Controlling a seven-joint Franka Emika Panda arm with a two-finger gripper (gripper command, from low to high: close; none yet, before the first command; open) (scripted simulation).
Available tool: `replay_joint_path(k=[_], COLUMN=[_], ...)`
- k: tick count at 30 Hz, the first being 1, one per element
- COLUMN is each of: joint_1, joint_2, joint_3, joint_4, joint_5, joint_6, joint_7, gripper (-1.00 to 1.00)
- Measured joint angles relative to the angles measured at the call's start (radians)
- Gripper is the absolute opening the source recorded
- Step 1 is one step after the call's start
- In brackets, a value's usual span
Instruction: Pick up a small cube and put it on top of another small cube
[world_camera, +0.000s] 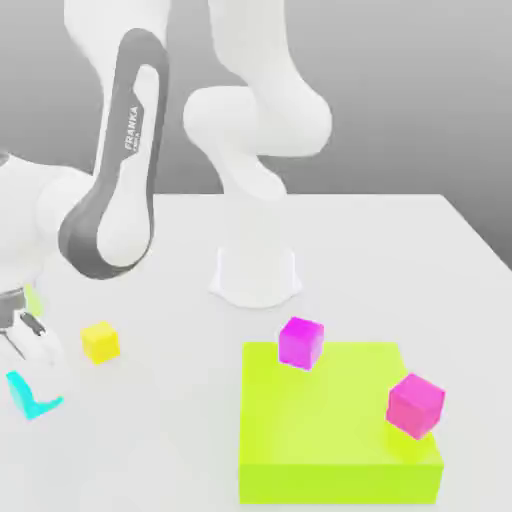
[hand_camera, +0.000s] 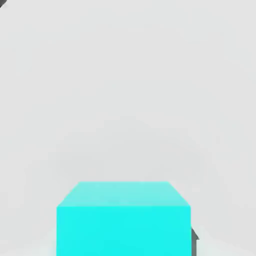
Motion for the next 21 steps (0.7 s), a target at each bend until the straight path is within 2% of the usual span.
replay_joint_path(k=[5,11,15,17,19,20,21], joint_1=[-0.09,-0.24,-0.223,-0.192,-0.184,-0.191,-0.19], joint_2=[-0.185,-0.391,-0.295,-0.222,-0.144,-0.122,-0.122], joint_3=[-0.049,-0.037,-0.055,-0.064,-0.022,-0.004,-0.004], joint_4=[-0.168,-0.359,-0.377,-0.375,-0.371,-0.37,-0.37], joint_5=[-0.149,-0.369,-0.328,-0.252,-0.115,-0.07,-0.07], joint_6=[-0.002,-0.002,0.112,0.181,0.248,0.267,0.267], joint_7=[0.062,0.166,0.132,0.081,-0.013,-0.044,-0.044], gripper=[-1.0,-1.0,-1.0,-1.0,-1.0,1.0,1.0])
